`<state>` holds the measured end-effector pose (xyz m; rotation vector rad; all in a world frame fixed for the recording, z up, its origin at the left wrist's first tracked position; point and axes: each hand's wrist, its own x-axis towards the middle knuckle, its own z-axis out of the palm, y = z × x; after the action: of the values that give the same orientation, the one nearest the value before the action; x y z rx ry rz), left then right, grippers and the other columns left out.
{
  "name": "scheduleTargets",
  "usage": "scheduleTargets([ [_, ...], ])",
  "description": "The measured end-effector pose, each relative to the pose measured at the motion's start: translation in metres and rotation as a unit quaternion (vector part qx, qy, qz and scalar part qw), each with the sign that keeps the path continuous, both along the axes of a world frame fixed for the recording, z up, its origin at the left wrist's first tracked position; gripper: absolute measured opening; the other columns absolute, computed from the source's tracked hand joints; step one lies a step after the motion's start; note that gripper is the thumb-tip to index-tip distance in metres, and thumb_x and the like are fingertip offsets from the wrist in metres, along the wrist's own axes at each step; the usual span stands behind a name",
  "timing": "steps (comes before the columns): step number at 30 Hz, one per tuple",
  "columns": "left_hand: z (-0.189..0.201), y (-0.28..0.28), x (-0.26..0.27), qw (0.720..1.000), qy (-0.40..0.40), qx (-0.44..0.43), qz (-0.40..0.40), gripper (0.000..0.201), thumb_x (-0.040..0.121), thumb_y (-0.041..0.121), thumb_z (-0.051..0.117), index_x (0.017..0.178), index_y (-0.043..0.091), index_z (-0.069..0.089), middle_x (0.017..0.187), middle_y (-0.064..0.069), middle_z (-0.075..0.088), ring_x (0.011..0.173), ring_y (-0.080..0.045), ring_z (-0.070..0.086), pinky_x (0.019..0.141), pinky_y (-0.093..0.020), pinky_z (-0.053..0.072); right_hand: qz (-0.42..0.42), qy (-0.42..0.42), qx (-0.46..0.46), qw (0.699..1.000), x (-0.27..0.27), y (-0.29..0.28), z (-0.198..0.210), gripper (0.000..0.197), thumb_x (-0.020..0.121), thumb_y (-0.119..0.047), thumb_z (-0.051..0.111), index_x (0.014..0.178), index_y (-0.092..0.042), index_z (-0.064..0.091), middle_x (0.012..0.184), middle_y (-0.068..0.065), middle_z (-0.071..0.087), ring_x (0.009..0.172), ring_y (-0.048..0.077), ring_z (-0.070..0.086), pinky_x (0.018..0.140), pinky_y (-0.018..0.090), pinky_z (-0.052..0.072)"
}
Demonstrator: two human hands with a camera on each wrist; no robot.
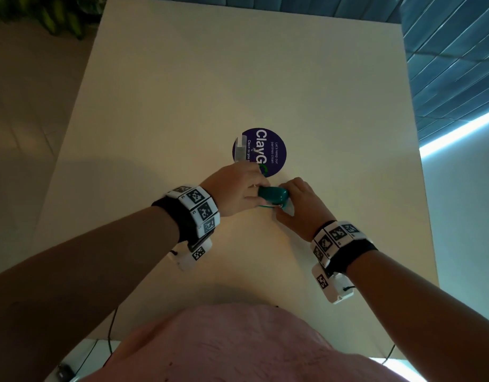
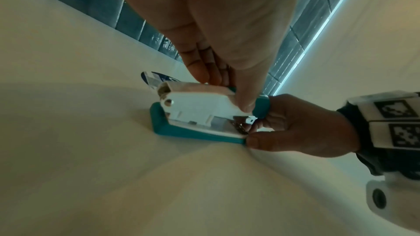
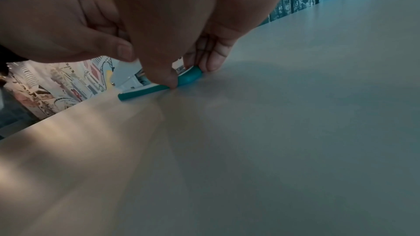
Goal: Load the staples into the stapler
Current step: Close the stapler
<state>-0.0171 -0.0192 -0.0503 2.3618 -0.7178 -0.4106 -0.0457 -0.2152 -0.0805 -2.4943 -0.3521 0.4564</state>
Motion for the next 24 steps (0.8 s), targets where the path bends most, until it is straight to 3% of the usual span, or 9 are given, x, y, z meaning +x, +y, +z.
scheduleTargets([
  [7,-0.001,-0.002,0.002,1.0,0.01,0.02,0.002,0.034,0.076,0.027,0.07,0.105,0.01,0.065,0.1,-0.011,0.062,0.091,-0.021,0.056,0.079,-0.036,0.049,0.005,-0.01,0.005,1.0,0.001,-0.001,0.0,0.036,0.075,-0.018,0.066,0.108,-0.011,0.053,0.103,0.011,0.053,0.095,0.026,0.051,0.084,0.036,0.045],
  [12,-0.008,-0.005,0.002,0.999,-0.004,0.039,-0.004,0.034,0.077,0.027,0.069,0.106,0.01,0.064,0.102,-0.011,0.061,0.096,-0.024,0.054,0.076,-0.03,0.041,0.003,-0.009,0.004,1.0,0.0,-0.001,0.0,0.036,0.075,-0.019,0.066,0.108,-0.013,0.052,0.104,0.01,0.052,0.096,0.025,0.051,0.084,0.037,0.047],
  [18,-0.009,0.004,-0.003,0.999,-0.018,0.023,-0.014,0.039,0.075,0.026,0.071,0.109,0.011,0.059,0.106,-0.01,0.058,0.1,-0.024,0.052,0.083,-0.038,0.046,-0.01,0.005,0.013,1.0,0.0,-0.001,0.001,0.035,0.077,-0.017,0.065,0.11,-0.012,0.053,0.105,0.01,0.053,0.098,0.024,0.051,0.086,0.038,0.047],
  [21,-0.015,0.014,-0.007,0.998,0.002,0.068,0.007,0.046,0.076,0.025,0.07,0.116,0.01,0.054,0.117,-0.01,0.055,0.108,-0.025,0.047,0.091,-0.039,0.044,-0.028,0.013,0.017,0.999,-0.002,-0.001,0.001,0.036,0.078,-0.016,0.064,0.112,-0.012,0.053,0.107,0.009,0.053,0.1,0.024,0.051,0.089,0.039,0.048],
  [24,-0.021,0.02,-0.01,0.995,0.011,0.097,0.018,0.041,0.082,0.028,0.064,0.118,0.01,0.054,0.115,-0.01,0.057,0.105,-0.026,0.048,0.089,-0.038,0.043,-0.062,0.027,0.027,0.997,-0.007,-0.002,0.004,0.04,0.078,-0.015,0.065,0.115,-0.013,0.052,0.109,0.009,0.052,0.1,0.024,0.052,0.091,0.043,0.049],
])
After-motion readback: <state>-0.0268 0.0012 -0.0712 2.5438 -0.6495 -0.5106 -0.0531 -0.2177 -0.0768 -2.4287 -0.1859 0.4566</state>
